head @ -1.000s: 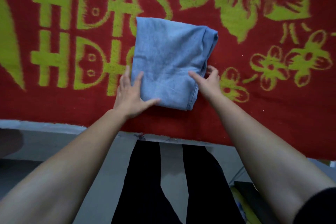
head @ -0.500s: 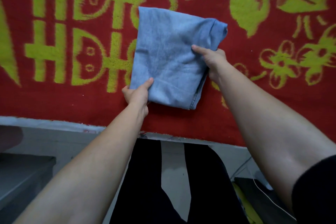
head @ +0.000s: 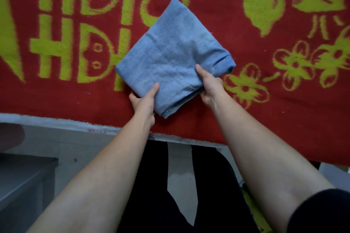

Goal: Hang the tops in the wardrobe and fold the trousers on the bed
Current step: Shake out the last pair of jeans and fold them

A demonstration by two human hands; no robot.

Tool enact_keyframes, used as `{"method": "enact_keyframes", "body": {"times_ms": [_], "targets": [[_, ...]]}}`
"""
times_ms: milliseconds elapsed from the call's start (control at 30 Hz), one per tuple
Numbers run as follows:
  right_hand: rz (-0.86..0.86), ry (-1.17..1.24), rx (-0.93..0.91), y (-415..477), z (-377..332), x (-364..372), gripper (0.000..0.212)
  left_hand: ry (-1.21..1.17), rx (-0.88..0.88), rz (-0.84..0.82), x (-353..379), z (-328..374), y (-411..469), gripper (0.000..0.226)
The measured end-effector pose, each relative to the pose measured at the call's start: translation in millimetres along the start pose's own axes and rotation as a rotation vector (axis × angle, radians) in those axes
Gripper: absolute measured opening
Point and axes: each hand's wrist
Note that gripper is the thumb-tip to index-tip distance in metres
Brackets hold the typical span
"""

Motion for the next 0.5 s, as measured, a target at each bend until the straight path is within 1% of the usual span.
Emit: {"method": "enact_keyframes", "body": {"times_ms": [67, 133, 200, 267, 367, 500], "targets": [[0.049, -0.108, -0.065, 1, -2, -2, 0.062, -0.017, 0.008, -0.068, -1, 0, 1, 0.073], [0.129, -0.308, -0.185, -2, -6, 0, 0.064, 0.015, 0.084, -0.104, 3, 9, -1, 0.057], [0.173, -0.469, -0.31, -14, -12, 5, 0.057, 0.1, 0.179, -0.107, 7, 22, -8, 0.047], [0.2, -0.612, -0.437, -29, -22, 12, 0.052, 0.136, 0.253, -0.121, 5, 40, -20, 0.046], [0.194, -0.783, -0.576, -72, -44, 27, 0.051, 0.127, 0.327, -0.156, -8, 72, -43, 0.044], [0.115, -0.834, -0.741, -155, -77, 43, 0.049, 0.116, 0.492, -0.176, -32, 127, -102, 0.042]]}}
Point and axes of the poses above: each hand's wrist, its own y-axis towards the middle knuckle, its own x-axis out of the palm, z = x × y
